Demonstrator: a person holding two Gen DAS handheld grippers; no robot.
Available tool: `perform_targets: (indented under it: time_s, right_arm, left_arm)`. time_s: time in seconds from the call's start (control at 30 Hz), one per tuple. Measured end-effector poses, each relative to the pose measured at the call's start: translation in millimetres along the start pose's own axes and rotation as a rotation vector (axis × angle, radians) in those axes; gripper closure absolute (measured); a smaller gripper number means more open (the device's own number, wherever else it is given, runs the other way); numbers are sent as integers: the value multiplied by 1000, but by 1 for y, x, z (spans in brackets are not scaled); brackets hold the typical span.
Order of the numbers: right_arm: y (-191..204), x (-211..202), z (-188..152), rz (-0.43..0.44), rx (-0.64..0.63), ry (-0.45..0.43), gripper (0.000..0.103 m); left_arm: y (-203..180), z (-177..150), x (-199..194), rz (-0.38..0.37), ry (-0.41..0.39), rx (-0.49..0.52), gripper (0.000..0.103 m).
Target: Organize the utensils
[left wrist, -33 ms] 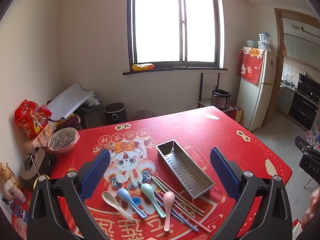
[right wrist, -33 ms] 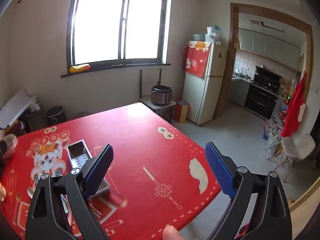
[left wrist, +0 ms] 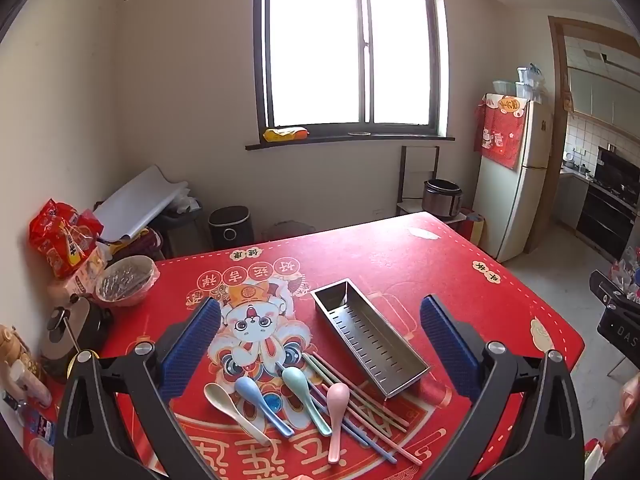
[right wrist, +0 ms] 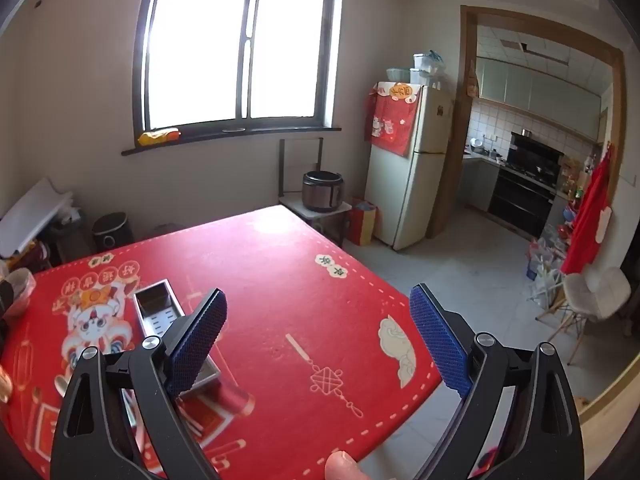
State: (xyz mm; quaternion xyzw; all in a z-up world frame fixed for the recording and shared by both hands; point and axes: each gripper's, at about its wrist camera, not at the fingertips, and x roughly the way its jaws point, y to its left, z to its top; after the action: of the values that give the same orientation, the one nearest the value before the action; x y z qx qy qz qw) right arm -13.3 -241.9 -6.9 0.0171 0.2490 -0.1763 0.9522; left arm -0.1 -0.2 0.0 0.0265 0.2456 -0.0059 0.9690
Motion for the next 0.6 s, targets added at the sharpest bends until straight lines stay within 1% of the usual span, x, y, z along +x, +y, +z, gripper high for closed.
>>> perform_targets:
  time_s: [0.37,0.5,0.6]
  right_arm:
    - [4,2,0,7,-8,3,13]
    - [5,3,5,13,-9,1,13]
    - [13,3,1,12,-9,0,13]
  left_arm:
    - [3,-4,5,14,2,-8,5]
    - [7,-1,1,17,0,-17,5]
    - [7,0,-3,19,4,-16,5]
